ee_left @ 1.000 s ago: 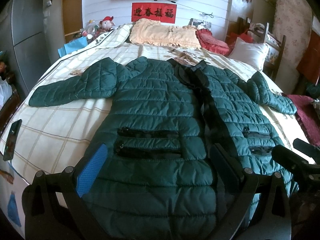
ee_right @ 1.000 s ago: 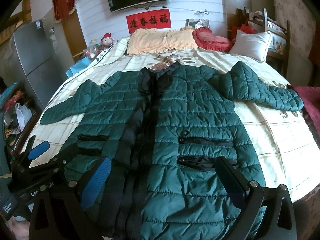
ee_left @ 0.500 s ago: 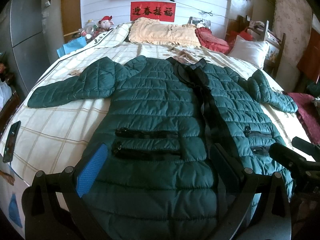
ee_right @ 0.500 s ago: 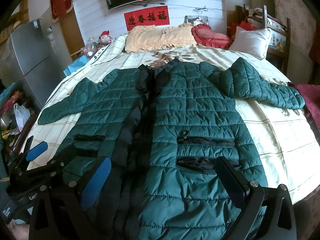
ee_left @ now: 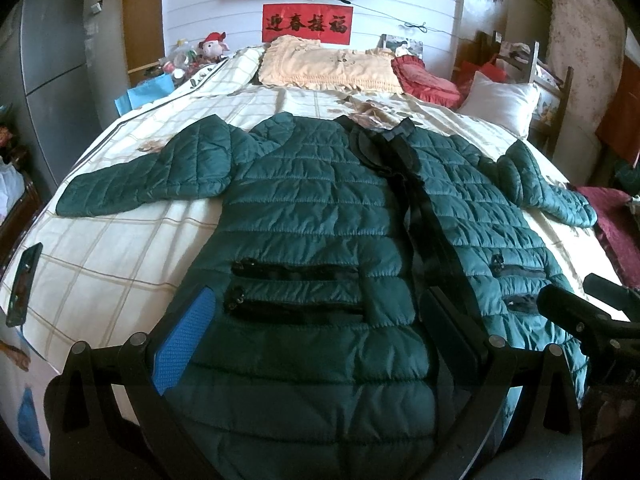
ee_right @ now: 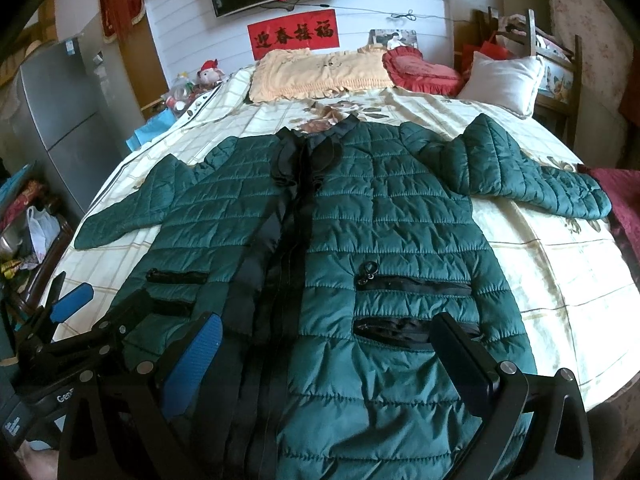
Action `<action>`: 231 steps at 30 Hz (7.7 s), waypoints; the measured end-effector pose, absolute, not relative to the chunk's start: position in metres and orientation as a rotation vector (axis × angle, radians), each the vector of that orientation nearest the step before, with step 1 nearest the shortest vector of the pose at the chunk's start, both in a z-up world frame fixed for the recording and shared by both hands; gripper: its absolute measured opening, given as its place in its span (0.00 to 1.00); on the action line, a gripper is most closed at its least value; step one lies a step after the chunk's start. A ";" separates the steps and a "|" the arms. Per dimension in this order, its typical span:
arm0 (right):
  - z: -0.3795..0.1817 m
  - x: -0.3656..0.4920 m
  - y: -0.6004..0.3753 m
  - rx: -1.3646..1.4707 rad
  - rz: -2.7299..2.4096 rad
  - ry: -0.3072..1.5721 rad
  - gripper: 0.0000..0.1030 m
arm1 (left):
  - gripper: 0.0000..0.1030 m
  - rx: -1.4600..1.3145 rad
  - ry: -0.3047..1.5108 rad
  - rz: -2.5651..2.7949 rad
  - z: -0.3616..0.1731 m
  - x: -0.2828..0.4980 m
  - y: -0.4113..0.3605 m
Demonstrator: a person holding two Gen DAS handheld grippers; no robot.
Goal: Fold large clothes
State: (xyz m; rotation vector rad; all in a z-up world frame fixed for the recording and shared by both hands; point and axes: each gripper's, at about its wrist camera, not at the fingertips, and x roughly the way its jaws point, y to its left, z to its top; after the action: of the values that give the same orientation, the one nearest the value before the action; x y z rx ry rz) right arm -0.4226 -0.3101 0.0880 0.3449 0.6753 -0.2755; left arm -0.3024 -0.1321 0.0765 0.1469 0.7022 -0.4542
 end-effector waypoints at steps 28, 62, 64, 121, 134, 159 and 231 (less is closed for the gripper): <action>0.104 -0.358 -0.341 0.358 -0.264 0.645 1.00 | 1.00 0.122 0.709 -0.314 0.083 -0.221 -0.118; 0.082 -0.264 -0.332 0.351 -0.204 0.776 1.00 | 1.00 -0.245 0.834 0.225 0.033 0.005 0.123; 0.081 -0.263 -0.332 0.349 -0.205 0.783 1.00 | 1.00 -0.272 0.831 0.226 0.032 0.010 0.130; 0.083 -0.293 -0.353 0.369 -0.229 0.801 1.00 | 0.14 -0.252 0.631 -0.409 0.159 -0.057 -0.020; 0.084 -0.306 -0.357 0.387 -0.223 0.780 1.00 | 0.14 -0.138 0.679 -0.591 0.157 -0.099 -0.131; 0.065 -0.324 -0.399 0.422 -0.303 0.802 1.00 | 0.14 0.069 0.852 -0.743 0.058 -0.131 -0.294; 0.044 -0.218 -0.489 0.448 -0.420 0.799 0.26 | 0.61 0.042 0.868 -0.248 0.048 -0.107 -0.105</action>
State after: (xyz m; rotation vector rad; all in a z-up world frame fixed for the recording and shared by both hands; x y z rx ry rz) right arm -0.2176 -0.4888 0.0442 0.4483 0.7987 -0.4200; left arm -0.1067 -0.1047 0.0477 0.0420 0.8676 -0.2480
